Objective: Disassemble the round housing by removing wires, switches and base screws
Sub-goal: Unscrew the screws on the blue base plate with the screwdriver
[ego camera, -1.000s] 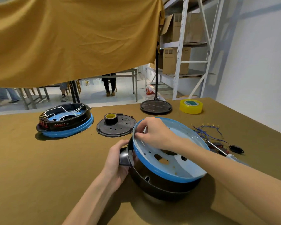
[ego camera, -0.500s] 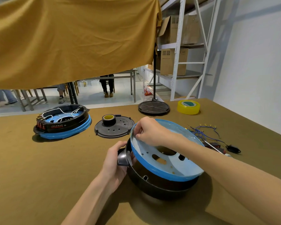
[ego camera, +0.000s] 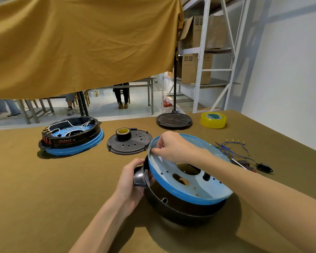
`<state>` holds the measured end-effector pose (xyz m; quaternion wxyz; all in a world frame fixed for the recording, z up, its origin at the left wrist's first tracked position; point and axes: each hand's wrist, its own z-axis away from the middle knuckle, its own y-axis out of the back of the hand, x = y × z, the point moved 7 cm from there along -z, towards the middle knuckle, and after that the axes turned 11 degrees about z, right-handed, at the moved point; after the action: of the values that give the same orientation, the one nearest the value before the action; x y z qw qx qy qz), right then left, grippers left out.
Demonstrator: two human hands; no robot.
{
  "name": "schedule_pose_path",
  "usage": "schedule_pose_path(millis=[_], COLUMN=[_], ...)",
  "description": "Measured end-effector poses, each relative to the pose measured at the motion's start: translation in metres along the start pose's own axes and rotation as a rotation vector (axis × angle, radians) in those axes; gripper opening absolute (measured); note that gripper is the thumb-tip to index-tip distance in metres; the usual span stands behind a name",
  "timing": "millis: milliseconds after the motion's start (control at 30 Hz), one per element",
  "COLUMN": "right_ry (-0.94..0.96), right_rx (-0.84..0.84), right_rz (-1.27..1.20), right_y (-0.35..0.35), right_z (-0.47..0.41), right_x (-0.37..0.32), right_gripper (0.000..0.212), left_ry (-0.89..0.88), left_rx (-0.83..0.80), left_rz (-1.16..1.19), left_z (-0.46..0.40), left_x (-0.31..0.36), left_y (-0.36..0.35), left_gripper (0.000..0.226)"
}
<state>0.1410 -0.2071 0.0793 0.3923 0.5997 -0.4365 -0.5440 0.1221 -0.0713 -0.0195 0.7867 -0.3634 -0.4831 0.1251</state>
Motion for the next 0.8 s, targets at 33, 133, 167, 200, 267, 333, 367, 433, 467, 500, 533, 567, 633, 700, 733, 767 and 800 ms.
schedule_pose_path(millis=[33, 133, 167, 200, 267, 333, 367, 433, 467, 500, 533, 567, 633, 700, 733, 767, 800], right_ry=[0.013, 0.047, 0.038, 0.024, -0.007, -0.009, 0.004, 0.037, 0.042, 0.036, 0.022, 0.011, 0.013, 0.036, 0.038, 0.031, 0.016], right_rx=[-0.004, -0.053, -0.063, -0.062, -0.022, 0.008, -0.006, -0.057, -0.067, -0.059, -0.037, -0.007, 0.010, -0.025, -0.039, -0.044, -0.038], right_rz=[0.002, 0.026, 0.017, -0.003, -0.011, 0.019, 0.027, 0.030, 0.027, 0.018, 0.004, 0.002, 0.022, 0.044, 0.052, 0.060, 0.069], right_y=[-0.0018, -0.0026, -0.0017, -0.0011, -0.0009, -0.0038, -0.0057, -0.0077, -0.0071, -0.0058, -0.0046, -0.0039, -0.0059, -0.0091, -0.0095, -0.0091, -0.0076], right_z=[0.0000, -0.0021, -0.0033, -0.0041, -0.0039, -0.0034, -0.0036, -0.0052, -0.0055, -0.0055, -0.0055, -0.0053, -0.0031, -0.0024, -0.0025, -0.0031, -0.0035], right_x=[-0.0002, -0.0046, -0.0038, -0.0021, 0.0012, 0.0026, 0.0017, -0.0011, -0.0021, -0.0019, 0.0000, 0.0018, 0.0032, 0.0017, 0.0015, 0.0019, 0.0029], right_gripper=[0.022, 0.016, 0.015, 0.012, 0.025, 0.034, 0.030, 0.015, 0.012, 0.011, 0.015, 0.023, 0.031, 0.032, 0.031, 0.030, 0.029], left_ry=[0.004, 0.011, 0.012, 0.009, 0.001, 0.007, 0.014, 0.020, 0.019, 0.017, 0.014, 0.012, 0.016, 0.021, 0.020, 0.019, 0.016], left_rx=[0.000, -0.003, -0.004, -0.008, -0.008, -0.007, -0.009, -0.010, -0.012, -0.016, -0.021, -0.024, -0.019, -0.017, -0.016, -0.016, -0.016], left_rz=[0.002, -0.001, -0.005, -0.009, -0.007, 0.000, 0.004, 0.015, 0.016, 0.013, 0.010, 0.008, 0.013, 0.021, 0.021, 0.020, 0.017], left_z=[-0.0001, 0.0004, 0.0006, 0.0007, 0.0007, -0.0001, -0.0006, -0.0014, -0.0020, -0.0029, -0.0035, -0.0040, -0.0048, -0.0051, -0.0052, -0.0055, -0.0056], left_x=[-0.0004, -0.0016, -0.0015, -0.0013, -0.0004, -0.0010, -0.0020, -0.0030, -0.0031, -0.0029, -0.0028, -0.0027, -0.0034, -0.0043, -0.0043, -0.0044, -0.0041], left_y=[0.0002, 0.0006, -0.0002, -0.0008, -0.0017, -0.0010, -0.0005, 0.0013, 0.0015, 0.0017, 0.0015, 0.0017, 0.0028, 0.0040, 0.0046, 0.0048, 0.0050], left_gripper=[0.033, 0.032, 0.031, 0.029, 0.027, 0.027, 0.029, 0.031, 0.030, 0.030, 0.030, 0.030, 0.032, 0.034, 0.034, 0.034, 0.034])
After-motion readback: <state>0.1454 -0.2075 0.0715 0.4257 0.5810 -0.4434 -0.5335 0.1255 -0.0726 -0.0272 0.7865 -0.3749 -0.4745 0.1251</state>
